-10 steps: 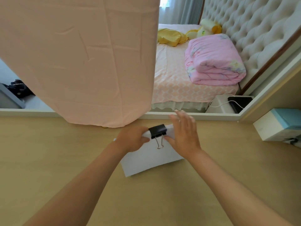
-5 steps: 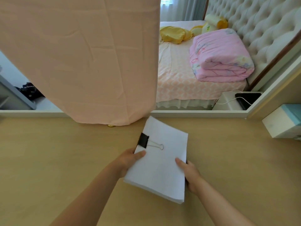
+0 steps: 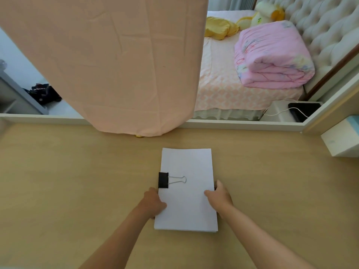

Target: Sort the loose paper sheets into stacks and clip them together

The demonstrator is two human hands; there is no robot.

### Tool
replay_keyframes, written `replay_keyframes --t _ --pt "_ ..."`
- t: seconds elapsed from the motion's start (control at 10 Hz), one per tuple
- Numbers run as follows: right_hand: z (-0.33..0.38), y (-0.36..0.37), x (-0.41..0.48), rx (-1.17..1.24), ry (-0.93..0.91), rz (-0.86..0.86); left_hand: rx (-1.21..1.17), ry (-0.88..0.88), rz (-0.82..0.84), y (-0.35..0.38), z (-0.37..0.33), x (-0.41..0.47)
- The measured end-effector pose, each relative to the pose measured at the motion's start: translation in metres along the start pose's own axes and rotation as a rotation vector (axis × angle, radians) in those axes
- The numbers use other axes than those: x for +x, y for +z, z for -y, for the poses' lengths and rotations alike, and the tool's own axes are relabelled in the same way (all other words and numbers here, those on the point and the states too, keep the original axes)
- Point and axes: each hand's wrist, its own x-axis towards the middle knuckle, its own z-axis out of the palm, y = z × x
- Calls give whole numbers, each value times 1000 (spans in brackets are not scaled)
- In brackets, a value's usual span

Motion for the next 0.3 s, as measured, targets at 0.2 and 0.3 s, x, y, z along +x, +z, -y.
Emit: replay_keyframes --t 0.2,0.3 --pt "-13 18 -17 -93 -54 26 -111 54 -22 1 9 -4" --pt "-1 12 -28 -56 -57 48 -191 77 -8 -6 6 -17"
